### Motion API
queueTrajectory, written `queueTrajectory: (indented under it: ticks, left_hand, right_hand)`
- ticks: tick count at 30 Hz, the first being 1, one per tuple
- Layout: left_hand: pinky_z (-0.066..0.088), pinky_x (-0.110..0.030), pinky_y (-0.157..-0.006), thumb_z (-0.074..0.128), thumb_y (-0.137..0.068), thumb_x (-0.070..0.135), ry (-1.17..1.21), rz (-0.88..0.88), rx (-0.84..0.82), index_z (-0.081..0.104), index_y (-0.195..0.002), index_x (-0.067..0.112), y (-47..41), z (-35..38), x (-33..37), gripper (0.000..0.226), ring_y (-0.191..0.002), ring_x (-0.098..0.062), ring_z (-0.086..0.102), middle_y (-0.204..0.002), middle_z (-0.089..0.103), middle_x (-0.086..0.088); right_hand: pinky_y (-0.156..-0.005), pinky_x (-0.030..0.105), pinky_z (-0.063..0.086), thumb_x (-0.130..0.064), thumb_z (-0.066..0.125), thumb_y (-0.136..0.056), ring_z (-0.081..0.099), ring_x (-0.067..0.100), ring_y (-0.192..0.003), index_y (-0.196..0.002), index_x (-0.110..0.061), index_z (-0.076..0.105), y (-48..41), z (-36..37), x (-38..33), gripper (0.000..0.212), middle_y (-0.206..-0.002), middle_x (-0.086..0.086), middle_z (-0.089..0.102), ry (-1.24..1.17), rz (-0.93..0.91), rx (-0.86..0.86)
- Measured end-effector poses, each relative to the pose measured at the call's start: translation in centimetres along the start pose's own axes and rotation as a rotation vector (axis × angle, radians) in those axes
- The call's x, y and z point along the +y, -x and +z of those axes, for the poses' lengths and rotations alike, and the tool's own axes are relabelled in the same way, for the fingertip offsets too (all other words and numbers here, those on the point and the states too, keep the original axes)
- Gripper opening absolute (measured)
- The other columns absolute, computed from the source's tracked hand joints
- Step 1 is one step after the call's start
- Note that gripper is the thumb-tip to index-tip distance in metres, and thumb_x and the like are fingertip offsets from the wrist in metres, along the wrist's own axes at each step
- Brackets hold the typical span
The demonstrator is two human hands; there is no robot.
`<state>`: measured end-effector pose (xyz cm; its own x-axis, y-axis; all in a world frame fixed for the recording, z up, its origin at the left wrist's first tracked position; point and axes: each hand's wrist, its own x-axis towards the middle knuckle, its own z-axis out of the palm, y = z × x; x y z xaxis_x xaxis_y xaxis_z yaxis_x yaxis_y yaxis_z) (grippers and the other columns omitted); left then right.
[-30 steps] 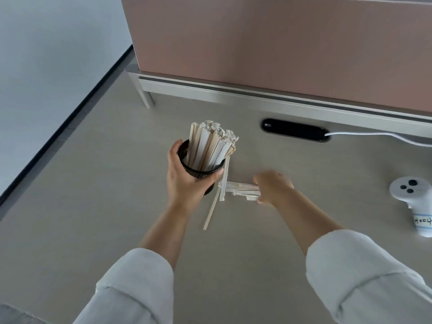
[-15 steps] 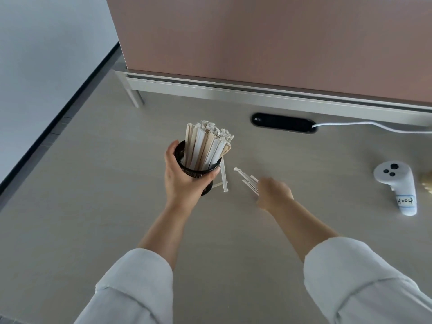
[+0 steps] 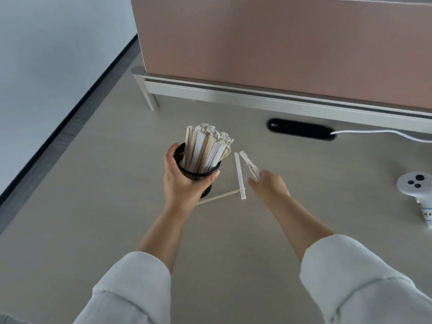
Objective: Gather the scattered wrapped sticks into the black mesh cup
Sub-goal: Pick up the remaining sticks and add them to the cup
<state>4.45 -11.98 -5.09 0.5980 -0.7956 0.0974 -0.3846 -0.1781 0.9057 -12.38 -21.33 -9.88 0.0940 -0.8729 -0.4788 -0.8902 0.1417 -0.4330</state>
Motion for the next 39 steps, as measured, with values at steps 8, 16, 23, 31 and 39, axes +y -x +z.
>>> queueTrajectory:
  ticks: [8, 16, 23, 31, 39]
  left_hand:
    - [0.029, 0.006, -0.076, 0.086, -0.054, 0.022, -0.020, -0.025, 0.032, 0.033, -0.127, 0.023, -2.3, -2.9, -1.8, 0.091, -0.096, 0.008, 0.047, -0.110, 0.045, 0.020]
    - [0.030, 0.000, -0.078, 0.086, -0.052, 0.025, -0.038, -0.088, 0.147, 0.033, -0.129, 0.022, -3.3, -4.0, -3.1, 0.093, -0.104, -0.002, 0.048, -0.116, 0.048, 0.013]
    - [0.027, 0.007, -0.075, 0.086, -0.053, 0.023, -0.034, -0.085, 0.161, 0.033, -0.129, 0.020, -1.6, -4.9, -2.8, 0.093, -0.102, -0.002, 0.048, -0.115, 0.049, 0.013]
    - [0.033, -0.006, -0.080, 0.086, -0.053, 0.023, -0.039, -0.097, 0.177, 0.033, -0.129, 0.021, 0.4, -6.1, -3.0, 0.093, -0.104, -0.003, 0.048, -0.117, 0.049, 0.012]
    - [0.029, 0.007, -0.075, 0.086, -0.054, 0.021, -0.031, -0.111, 0.182, 0.032, -0.129, 0.021, 1.2, -6.6, -3.1, 0.093, -0.103, -0.004, 0.048, -0.115, 0.049, 0.013]
  right_hand:
    - [-0.056, 0.026, 0.039, -0.026, 0.058, -0.090, 0.053, 0.026, -0.074, -0.104, -0.006, 0.060, -2.8, 1.9, -4.0, 0.026, -0.075, 0.004, 0.054, 0.076, 0.004, 0.005]
    - [-0.070, 0.032, 0.038, -0.013, 0.040, -0.094, 0.060, 0.036, -0.103, -0.116, -0.009, 0.048, -1.5, 2.5, -5.7, 0.024, -0.113, 0.016, 0.062, 0.432, -0.332, -0.091]
    - [-0.067, 0.033, 0.039, 0.001, 0.038, -0.089, 0.058, 0.034, -0.096, -0.121, -0.011, 0.040, 1.0, 3.0, -5.5, 0.034, -0.114, 0.012, 0.057, 0.472, -0.496, -0.065]
    - [-0.081, 0.034, 0.046, -0.028, 0.057, -0.090, 0.056, 0.029, -0.107, -0.118, -0.015, 0.057, 1.6, 4.2, -4.9, 0.031, -0.121, 0.003, 0.047, 0.478, -0.592, -0.171]
    - [-0.092, 0.037, 0.044, -0.023, 0.051, -0.093, 0.054, 0.033, -0.115, -0.115, -0.008, 0.056, 2.0, 5.4, -5.4, 0.027, -0.122, 0.013, 0.056, 0.585, -0.578, -0.198]
